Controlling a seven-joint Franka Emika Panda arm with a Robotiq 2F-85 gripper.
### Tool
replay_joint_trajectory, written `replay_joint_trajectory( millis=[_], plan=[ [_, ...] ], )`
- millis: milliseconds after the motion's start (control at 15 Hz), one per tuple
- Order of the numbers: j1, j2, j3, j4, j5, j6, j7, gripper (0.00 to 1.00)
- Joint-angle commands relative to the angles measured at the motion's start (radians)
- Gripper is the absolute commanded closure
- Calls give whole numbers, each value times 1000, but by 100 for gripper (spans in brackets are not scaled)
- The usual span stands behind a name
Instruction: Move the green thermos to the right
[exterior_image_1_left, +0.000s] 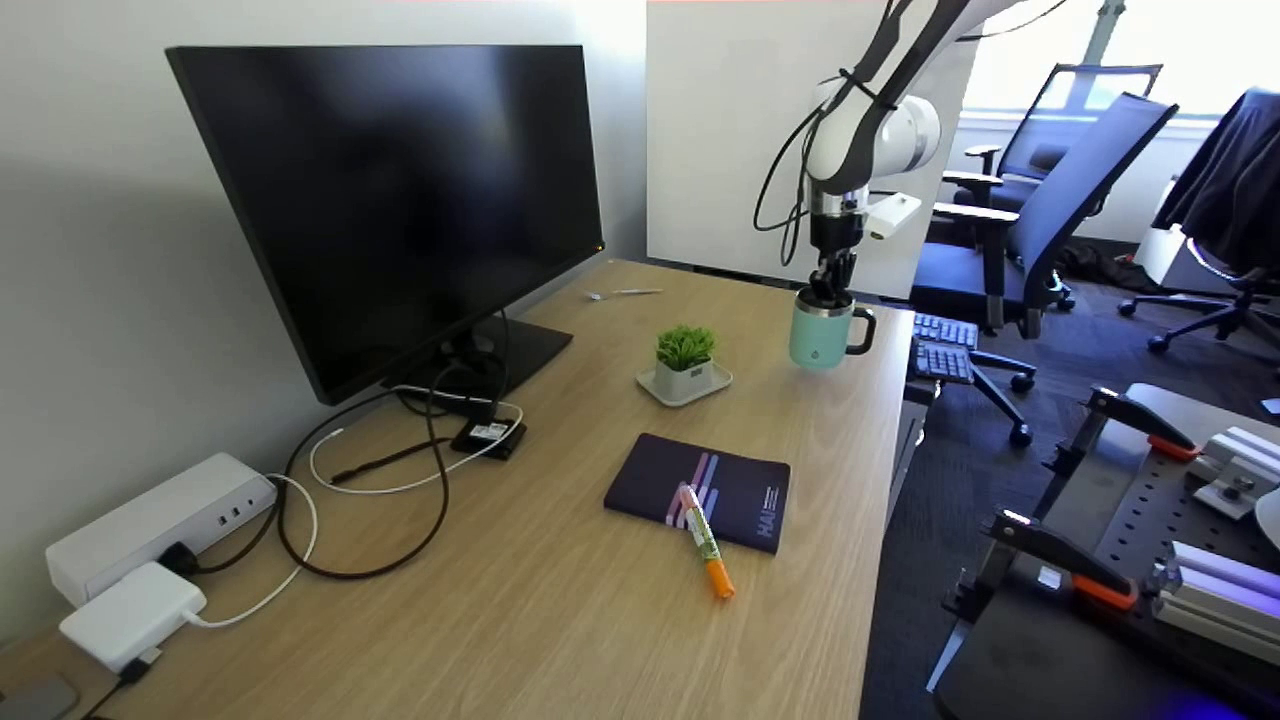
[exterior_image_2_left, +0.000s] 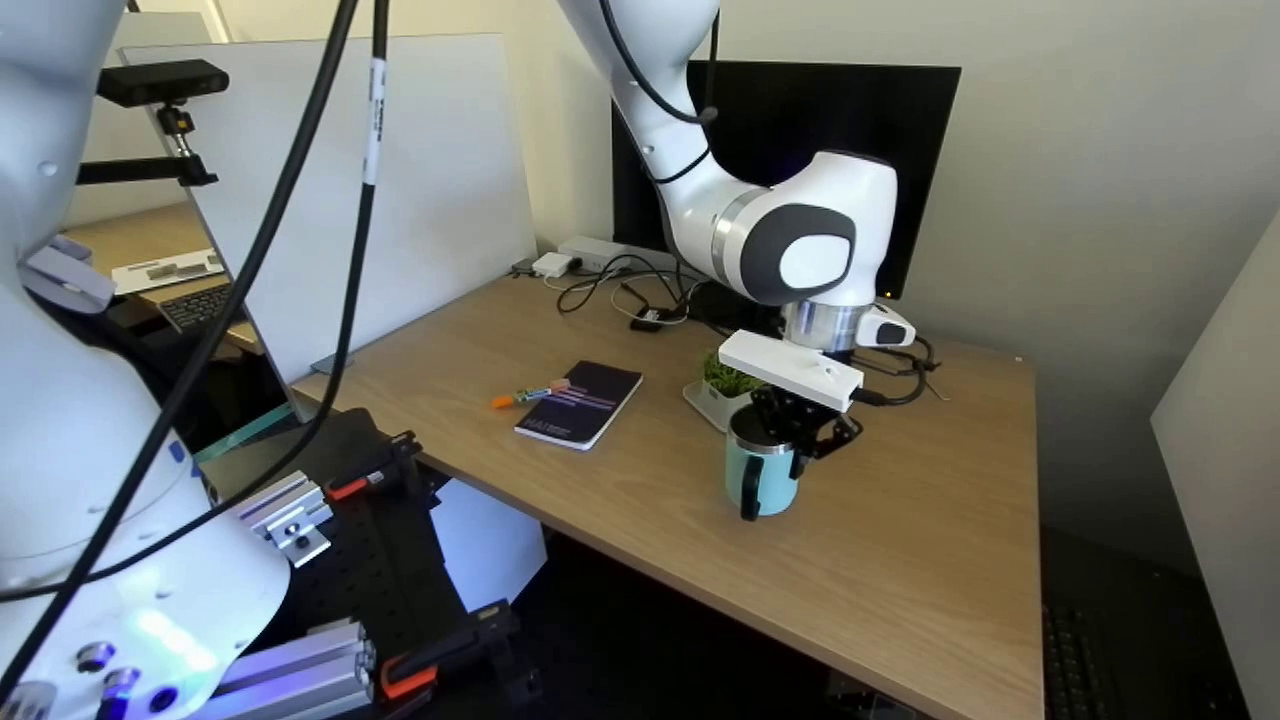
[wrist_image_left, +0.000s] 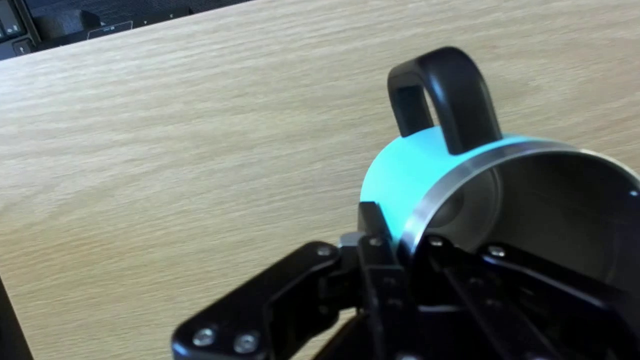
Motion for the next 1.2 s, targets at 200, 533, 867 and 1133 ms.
replay_joint_trajectory(
  millis=[200,533,867,1133],
  plan=[
    [-31,51,1,62,-30,-1,18,98],
    [-54,77,-1,77,-25,5,18,98],
    [-68,96,9,80,-14,15,18,98],
    [-68,94,9,80,-7,0,34,65]
  ],
)
